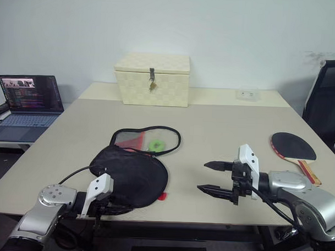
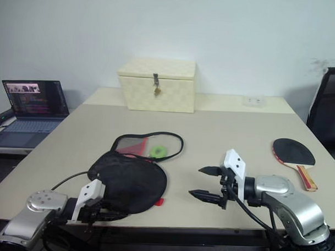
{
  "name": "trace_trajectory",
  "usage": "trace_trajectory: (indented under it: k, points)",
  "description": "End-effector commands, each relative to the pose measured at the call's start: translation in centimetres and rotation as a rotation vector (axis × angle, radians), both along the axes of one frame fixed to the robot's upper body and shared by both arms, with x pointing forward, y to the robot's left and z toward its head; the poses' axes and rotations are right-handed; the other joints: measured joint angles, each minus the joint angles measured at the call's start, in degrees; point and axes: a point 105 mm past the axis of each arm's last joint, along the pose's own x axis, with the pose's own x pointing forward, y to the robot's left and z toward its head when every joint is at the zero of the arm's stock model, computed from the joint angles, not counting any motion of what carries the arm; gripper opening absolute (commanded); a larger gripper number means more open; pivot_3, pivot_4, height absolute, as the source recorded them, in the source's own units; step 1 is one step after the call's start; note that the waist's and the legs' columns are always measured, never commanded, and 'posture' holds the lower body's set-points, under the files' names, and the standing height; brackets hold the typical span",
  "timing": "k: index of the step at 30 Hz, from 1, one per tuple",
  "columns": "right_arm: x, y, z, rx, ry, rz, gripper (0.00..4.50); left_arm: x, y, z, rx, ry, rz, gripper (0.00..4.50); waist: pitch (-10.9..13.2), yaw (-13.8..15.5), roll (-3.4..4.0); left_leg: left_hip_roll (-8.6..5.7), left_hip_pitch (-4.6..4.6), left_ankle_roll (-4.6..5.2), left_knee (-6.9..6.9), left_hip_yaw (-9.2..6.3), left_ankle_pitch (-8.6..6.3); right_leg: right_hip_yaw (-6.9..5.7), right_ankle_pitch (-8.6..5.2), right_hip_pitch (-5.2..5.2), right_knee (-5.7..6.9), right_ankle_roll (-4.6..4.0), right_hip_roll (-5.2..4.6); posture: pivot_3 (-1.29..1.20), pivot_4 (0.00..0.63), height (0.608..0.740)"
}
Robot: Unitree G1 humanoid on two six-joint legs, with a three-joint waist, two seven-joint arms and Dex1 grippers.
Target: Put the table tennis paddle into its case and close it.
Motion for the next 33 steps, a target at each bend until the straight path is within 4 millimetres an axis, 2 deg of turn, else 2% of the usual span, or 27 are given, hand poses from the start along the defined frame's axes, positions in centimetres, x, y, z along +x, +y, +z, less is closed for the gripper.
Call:
trace_trajectory:
  k: [1, 3, 8, 20, 24, 26, 29, 33]
  points:
    - [0.0, -0.5, 1.0, 0.006, -0.050, -0.010, 4.07, 0.1, 0.2, 0.3, 0.017, -0.003, -0.009, 0.03, 0.00, 0.01, 0.00, 0.00, 0.00, 0.00, 0.00, 0.00, 0.00, 0.01, 0.00, 0.00, 0.00, 0.00, 0.00, 0.00, 0.150, 0.740]
    - [0.0, -0.5, 1.0, 0.006, -0.050, -0.011, 4.07, 0.2, 0.0, 0.2, 0.016, 0.000, -0.013, 0.03, 0.00, 0.00, 0.00, 0.00, 0.00, 0.00, 0.00, 0.00, 0.00, 0.01, 0.00, 0.00, 0.00, 0.00, 0.00, 0.00, 0.150, 0.740]
    - [0.1, -0.6, 1.0, 0.006, -0.051, -0.016, 4.07, 0.9, -2.1, 0.6, -0.040, -0.028, -0.031, 0.03, 0.00, 0.06, 0.00, -0.01, 0.00, 0.00, 0.01, 0.00, 0.00, -0.01, 0.00, 0.02, 0.00, 0.00, 0.00, 0.00, 0.150, 0.740]
    - [0.4, -0.9, 1.0, 0.003, -0.061, -0.034, 4.07, 5.0, -11.6, 2.1, -0.169, -0.168, -0.131, 0.03, -0.02, 0.16, -0.04, -0.09, -0.05, 0.01, 0.11, -0.03, 0.00, -0.07, 0.02, 0.05, 0.05, 0.02, 0.17, 0.00, 0.150, 0.740]
    - [0.6, -1.2, 1.1, 0.001, -0.067, -0.046, 4.07, 7.4, -15.8, 2.7, -0.205, -0.221, -0.138, 0.03, -0.02, 0.43, -0.04, -0.15, -0.07, 0.01, 0.14, -0.05, 0.01, -0.10, 0.03, 0.08, 0.05, 0.05, 0.21, 0.00, 0.150, 0.740]
    - [0.6, -1.3, 1.1, 0.000, -0.070, -0.050, 4.07, 8.6, -17.2, 2.8, -0.209, -0.238, -0.123, 0.03, -0.03, 0.51, -0.05, -0.18, -0.09, 0.01, 0.16, -0.05, 0.01, -0.10, 0.04, 0.09, 0.03, 0.08, 0.21, 0.00, 0.150, 0.740]
    - [0.6, -1.5, 1.1, -0.002, -0.072, -0.057, 4.07, 10.0, -18.2, 2.8, -0.198, -0.272, -0.082, 0.03, -0.03, 0.21, -0.06, -0.20, -0.10, 0.02, 0.15, -0.02, 0.00, -0.07, 0.05, 0.07, 0.01, 0.10, 0.21, 0.00, 0.150, 0.740]
    - [0.6, -1.5, 1.1, -0.001, -0.071, -0.062, 4.07, 10.4, -18.8, 2.4, -0.216, -0.218, -0.070, 0.03, -0.03, -0.17, -0.05, -0.19, -0.08, 0.02, 0.11, 0.01, 0.00, -0.03, 0.06, 0.03, 0.03, 0.09, 0.28, 0.00, 0.150, 0.740]
